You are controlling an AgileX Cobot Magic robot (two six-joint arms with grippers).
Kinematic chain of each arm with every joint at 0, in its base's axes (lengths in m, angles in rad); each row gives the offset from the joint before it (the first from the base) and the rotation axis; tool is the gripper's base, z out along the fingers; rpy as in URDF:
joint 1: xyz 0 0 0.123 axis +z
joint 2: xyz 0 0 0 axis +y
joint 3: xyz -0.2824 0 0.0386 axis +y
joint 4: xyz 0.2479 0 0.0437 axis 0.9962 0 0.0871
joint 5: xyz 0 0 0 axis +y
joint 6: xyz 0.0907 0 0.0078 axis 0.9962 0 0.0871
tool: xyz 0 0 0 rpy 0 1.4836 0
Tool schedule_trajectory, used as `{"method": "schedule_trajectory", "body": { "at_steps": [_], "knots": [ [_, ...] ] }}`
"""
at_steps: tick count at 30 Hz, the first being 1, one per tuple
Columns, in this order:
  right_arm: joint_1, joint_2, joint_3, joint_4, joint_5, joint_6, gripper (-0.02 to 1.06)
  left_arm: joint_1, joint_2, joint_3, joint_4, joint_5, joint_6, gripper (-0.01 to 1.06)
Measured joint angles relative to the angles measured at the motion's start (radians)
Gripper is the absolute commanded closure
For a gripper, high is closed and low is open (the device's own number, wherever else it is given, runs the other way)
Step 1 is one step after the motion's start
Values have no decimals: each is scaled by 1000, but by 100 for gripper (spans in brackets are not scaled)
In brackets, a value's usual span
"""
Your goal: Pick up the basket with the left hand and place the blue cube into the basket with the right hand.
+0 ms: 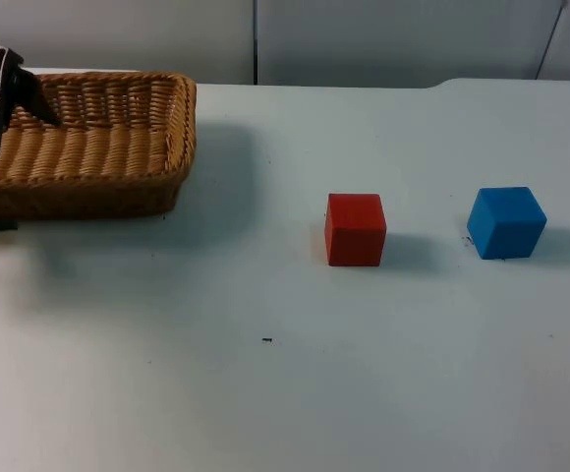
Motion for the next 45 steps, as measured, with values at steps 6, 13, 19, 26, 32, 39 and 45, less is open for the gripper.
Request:
{"method": "schedule_trajectory", "body": {
  "at_steps": [6, 13, 19, 26, 32, 39, 45],
  "knots": [
    [51, 0, 0, -2, -16, -23, 0, 0, 53, -58, -10, 0, 0, 1],
    [55, 0, 0, -2, -21, -31, 0, 0, 78, -71, -12, 2, -4, 40],
    [55, 0, 0, 0, -26, -31, 0, -13, 87, -73, -31, -29, -22, 105],
    [59, 0, 0, 1, -29, -31, 0, -60, 85, -73, -34, -80, -48, 105],
    [59, 0, 0, 1, -29, -31, 0, -80, 41, -71, -23, -112, -93, 105],
    [59, 0, 0, 1, -29, -31, 0, -80, -86, -61, -17, -121, -135, 105],
    [59, 0, 0, 4, -25, -31, 0, -81, -291, 44, -17, -144, -213, 105]
  ]
}}
